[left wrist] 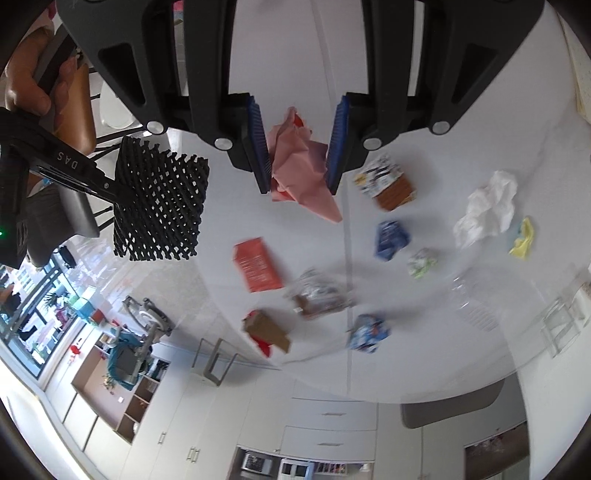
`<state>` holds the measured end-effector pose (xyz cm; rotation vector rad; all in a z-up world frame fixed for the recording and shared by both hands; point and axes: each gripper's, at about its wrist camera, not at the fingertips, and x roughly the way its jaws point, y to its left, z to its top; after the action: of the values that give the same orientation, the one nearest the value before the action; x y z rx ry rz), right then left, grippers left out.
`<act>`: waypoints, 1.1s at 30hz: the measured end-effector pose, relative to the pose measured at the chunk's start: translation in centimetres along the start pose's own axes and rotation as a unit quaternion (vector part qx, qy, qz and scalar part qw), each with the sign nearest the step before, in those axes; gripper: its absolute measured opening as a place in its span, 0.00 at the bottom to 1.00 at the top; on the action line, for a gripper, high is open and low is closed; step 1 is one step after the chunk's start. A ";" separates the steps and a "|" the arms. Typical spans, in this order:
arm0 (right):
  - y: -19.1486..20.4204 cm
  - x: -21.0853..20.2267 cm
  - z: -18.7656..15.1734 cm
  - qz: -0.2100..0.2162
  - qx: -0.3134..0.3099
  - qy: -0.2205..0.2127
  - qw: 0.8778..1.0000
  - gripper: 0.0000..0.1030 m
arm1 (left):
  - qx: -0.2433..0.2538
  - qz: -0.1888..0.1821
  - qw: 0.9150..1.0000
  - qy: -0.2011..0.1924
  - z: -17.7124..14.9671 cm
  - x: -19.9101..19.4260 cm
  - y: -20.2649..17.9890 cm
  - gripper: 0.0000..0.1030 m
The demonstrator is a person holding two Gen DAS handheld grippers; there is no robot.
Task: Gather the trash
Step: 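Carry the tissue and net to the wastebasket and release both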
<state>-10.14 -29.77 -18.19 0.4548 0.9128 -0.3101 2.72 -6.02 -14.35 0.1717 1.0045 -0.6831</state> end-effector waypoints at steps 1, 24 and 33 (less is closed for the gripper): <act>-1.0 -0.4 0.5 -0.007 -0.003 -0.005 1.000 0.13 | 0.002 -0.004 1.000 0.000 0.4 0.3 -1.1 0.29; -19.3 0.8 6.1 -0.062 -0.014 0.012 0.998 0.14 | 0.074 -0.052 0.991 0.100 4.7 17.5 -23.1 0.60; -18.0 2.6 5.9 -0.031 -0.043 0.026 0.998 0.15 | 0.044 -0.016 0.996 0.081 5.9 14.7 -20.8 0.80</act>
<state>-12.56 -48.41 -21.64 0.3575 0.9881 -0.3156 -0.41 -31.42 -19.69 0.2923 1.1351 -0.7529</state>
